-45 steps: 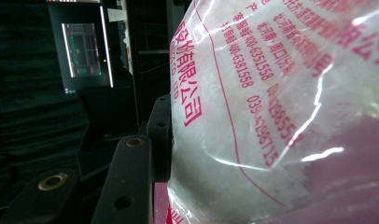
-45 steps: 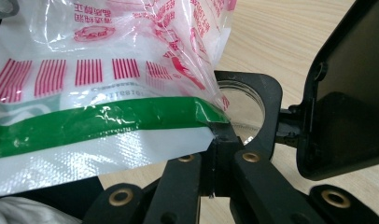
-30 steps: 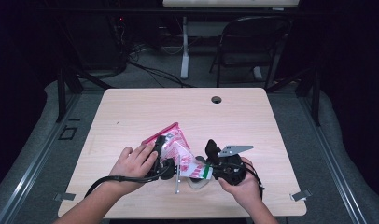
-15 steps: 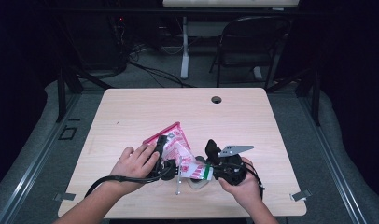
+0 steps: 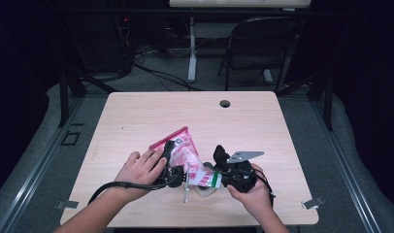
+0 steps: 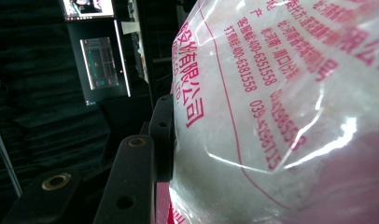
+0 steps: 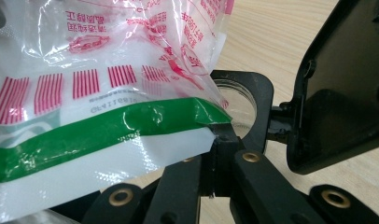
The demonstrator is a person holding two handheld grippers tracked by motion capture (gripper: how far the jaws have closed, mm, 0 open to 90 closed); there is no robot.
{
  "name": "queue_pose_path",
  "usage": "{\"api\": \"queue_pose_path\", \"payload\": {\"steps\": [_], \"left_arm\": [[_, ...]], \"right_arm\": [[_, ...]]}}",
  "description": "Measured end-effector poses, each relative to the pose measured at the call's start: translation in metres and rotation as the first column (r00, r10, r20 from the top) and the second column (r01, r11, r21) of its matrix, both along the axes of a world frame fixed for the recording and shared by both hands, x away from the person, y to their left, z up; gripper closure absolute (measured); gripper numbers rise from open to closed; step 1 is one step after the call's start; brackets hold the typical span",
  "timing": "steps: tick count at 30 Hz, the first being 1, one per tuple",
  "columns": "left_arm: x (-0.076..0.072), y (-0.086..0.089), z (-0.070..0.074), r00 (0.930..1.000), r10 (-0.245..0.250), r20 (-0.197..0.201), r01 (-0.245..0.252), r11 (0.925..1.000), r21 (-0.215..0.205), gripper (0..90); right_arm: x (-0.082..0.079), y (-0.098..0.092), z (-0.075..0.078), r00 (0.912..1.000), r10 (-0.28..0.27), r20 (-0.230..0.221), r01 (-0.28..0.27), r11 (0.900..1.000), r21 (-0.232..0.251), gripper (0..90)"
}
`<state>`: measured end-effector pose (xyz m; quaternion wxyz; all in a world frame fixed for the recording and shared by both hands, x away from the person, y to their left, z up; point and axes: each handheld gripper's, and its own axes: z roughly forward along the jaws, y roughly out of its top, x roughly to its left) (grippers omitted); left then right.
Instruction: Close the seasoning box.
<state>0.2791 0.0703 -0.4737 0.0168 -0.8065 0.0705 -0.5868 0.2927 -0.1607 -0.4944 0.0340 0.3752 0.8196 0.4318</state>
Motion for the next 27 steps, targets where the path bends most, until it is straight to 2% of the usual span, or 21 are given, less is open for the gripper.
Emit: {"api": "queue_pose_path", "payload": {"steps": [4, 9, 27], "left_arm": [[-0.0006, -0.0011, 0.0001, 1.0, -0.006, -0.006, 0.006, 0.9998, 0.017, 64.2], [-0.0004, -0.0016, 0.0008, 1.0, -0.008, 0.003, 0.008, 0.9998, 0.018, 64.5], [-0.0011, -0.004, 0.0037, 0.9996, -0.014, 0.023, 0.013, 0.9992, 0.038, 64.9]], "right_arm": [[0.0001, -0.0001, -0.0001, 1.0, 0.0, 0.0, 0.0, 1.0, -0.001, 90.0], [0.0001, -0.0004, -0.0001, 1.0, -0.002, 0.0, 0.002, 1.0, 0.011, 90.0], [0.001, -0.0019, -0.0004, 1.0, -0.006, 0.001, 0.006, 1.0, 0.005, 90.0]]}}
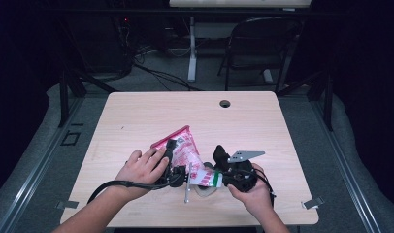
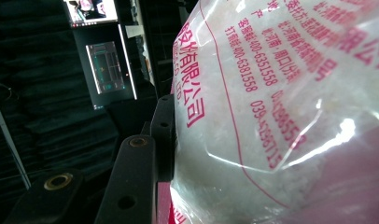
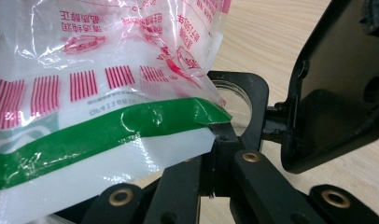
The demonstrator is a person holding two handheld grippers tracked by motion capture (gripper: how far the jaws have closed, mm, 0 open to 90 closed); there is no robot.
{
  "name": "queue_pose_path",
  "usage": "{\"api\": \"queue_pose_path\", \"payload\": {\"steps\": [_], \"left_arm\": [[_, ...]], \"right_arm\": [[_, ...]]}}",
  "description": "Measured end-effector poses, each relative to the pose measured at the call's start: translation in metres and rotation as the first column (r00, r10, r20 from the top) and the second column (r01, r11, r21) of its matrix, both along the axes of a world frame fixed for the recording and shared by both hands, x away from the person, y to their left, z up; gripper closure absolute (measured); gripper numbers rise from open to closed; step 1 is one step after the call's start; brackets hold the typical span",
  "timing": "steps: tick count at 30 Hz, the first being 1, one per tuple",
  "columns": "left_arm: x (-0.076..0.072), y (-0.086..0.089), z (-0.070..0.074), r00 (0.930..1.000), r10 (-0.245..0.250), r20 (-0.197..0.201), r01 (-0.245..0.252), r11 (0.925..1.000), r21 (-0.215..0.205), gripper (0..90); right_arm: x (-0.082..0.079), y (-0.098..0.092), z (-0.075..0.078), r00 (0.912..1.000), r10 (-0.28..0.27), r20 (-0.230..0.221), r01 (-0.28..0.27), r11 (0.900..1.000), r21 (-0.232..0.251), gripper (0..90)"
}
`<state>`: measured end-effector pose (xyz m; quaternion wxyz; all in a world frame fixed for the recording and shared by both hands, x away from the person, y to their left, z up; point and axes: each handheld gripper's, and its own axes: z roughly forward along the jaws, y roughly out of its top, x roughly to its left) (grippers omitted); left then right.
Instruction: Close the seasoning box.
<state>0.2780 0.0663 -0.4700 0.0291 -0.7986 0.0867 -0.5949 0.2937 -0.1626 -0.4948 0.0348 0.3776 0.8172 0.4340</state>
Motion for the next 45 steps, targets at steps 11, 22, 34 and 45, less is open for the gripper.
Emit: {"api": "queue_pose_path", "payload": {"steps": [11, 22, 34, 45], "left_arm": [[-0.0006, -0.0005, 0.0, 1.0, -0.007, 0.004, 0.007, 0.9999, 0.008, 65.1], [-0.001, -0.0014, 0.0009, 0.9998, -0.013, 0.014, 0.013, 0.9998, 0.015, 65.3], [-0.0003, -0.0029, 0.0005, 0.9998, -0.01, 0.018, 0.009, 0.9997, 0.024, 66.2], [0.0011, -0.0032, 0.0004, 1.0, 0.0, 0.009, 0.0, 0.9998, 0.022, 66.9]], "right_arm": [[0.0003, 0.0005, -0.0012, 1.0, -0.001, -0.002, 0.001, 1.0, 0.003, 90.0], [0.0008, 0.0002, -0.0024, 1.0, -0.008, 0.0, 0.008, 1.0, 0.003, 90.0], [-0.0006, 0.0005, -0.003, 1.0, -0.001, 0.002, 0.001, 1.0, -0.003, 90.0], [-0.0023, 0.0031, -0.0032, 0.9997, 0.02, 0.009, -0.021, 1.0, 0.01, 89.6]]}}
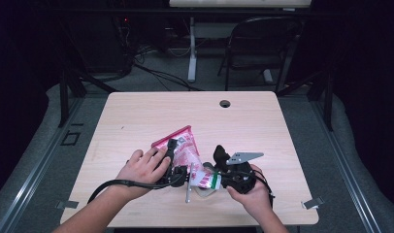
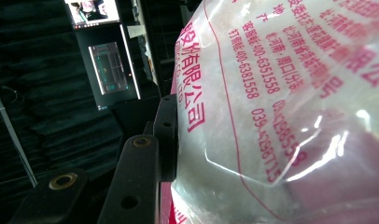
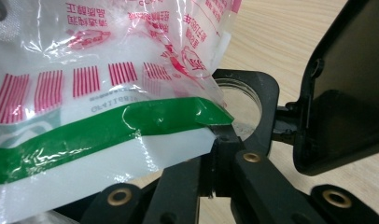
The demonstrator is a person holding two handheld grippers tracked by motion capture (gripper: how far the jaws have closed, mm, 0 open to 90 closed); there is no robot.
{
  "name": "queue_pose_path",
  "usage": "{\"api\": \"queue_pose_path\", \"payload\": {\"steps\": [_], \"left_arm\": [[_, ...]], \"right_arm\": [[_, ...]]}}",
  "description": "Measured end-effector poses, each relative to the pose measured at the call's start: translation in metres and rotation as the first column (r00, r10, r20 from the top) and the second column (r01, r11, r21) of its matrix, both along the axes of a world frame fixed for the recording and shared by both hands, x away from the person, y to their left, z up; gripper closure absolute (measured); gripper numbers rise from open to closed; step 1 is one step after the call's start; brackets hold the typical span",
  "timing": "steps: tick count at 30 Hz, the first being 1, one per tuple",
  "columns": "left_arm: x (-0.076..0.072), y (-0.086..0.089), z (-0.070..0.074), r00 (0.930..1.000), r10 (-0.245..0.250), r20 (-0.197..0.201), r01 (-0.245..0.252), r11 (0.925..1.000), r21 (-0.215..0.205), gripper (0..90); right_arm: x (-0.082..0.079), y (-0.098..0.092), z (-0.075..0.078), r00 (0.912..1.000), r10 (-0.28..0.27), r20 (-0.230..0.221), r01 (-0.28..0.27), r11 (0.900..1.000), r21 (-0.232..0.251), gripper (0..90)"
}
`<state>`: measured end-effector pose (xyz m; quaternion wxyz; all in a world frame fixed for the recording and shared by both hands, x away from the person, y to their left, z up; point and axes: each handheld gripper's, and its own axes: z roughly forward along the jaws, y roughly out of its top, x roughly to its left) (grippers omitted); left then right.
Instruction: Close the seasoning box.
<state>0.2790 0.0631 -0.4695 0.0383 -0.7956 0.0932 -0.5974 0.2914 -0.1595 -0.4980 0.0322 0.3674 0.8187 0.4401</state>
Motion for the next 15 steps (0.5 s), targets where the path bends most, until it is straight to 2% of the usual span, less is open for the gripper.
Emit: {"api": "queue_pose_path", "payload": {"steps": [15], "left_arm": [[0.0007, -0.0008, 0.0012, 0.9999, -0.002, 0.011, 0.002, 1.0, -0.001, 67.9]], "right_arm": [[-0.0003, 0.0009, 0.0, 1.0, 0.003, 0.0, -0.003, 1.0, 0.004, 90.0]]}}
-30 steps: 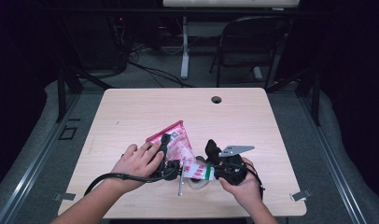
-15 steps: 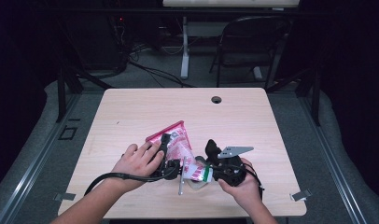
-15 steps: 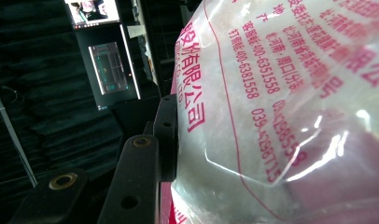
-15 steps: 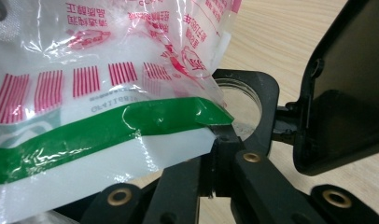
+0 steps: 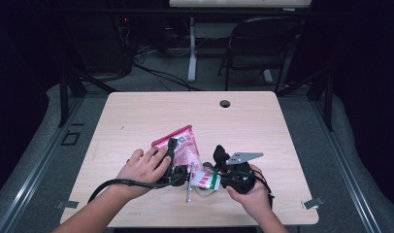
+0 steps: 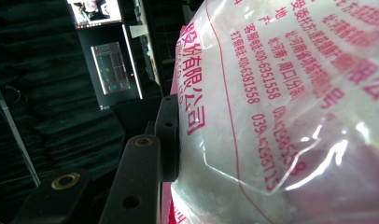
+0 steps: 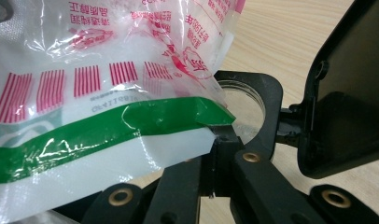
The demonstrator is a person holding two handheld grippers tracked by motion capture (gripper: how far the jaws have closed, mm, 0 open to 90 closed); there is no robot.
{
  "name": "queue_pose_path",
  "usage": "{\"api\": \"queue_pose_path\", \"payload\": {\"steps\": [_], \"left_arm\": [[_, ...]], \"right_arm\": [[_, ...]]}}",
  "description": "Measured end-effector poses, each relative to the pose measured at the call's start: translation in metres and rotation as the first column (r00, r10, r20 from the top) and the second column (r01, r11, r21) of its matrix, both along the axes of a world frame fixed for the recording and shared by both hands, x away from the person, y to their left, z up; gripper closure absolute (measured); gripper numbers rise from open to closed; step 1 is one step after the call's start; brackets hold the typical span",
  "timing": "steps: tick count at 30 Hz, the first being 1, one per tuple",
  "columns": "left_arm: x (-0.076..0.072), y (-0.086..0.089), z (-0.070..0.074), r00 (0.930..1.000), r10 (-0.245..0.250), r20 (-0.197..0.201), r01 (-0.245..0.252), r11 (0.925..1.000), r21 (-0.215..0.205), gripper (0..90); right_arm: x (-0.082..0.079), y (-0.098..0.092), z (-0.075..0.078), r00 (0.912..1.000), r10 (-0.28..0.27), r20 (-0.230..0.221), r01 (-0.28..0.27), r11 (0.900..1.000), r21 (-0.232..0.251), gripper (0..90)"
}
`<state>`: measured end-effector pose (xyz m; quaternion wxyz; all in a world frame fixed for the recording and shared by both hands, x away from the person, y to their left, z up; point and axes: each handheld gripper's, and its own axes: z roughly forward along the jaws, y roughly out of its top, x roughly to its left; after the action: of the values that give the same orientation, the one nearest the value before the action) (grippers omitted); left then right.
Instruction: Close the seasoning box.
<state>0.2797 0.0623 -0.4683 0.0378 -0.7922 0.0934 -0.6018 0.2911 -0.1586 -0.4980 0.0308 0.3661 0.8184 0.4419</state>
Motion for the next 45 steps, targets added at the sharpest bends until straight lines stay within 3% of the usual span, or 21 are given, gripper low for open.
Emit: {"api": "queue_pose_path", "payload": {"steps": [12, 45], "left_arm": [[-0.0007, 0.0007, 0.0013, 0.9998, -0.009, 0.018, 0.009, 1.0, 0.003, 68.7], [-0.0003, -0.0009, 0.0043, 0.9997, -0.007, 0.022, 0.006, 1.0, 0.003, 70.7]], "right_arm": [[0.0006, 0.0008, -0.0008, 1.0, -0.005, 0.003, 0.005, 1.0, -0.013, 90.0], [0.0003, -0.0011, -0.0025, 1.0, 0.002, 0.002, -0.002, 0.999, -0.05, 90.0]]}}
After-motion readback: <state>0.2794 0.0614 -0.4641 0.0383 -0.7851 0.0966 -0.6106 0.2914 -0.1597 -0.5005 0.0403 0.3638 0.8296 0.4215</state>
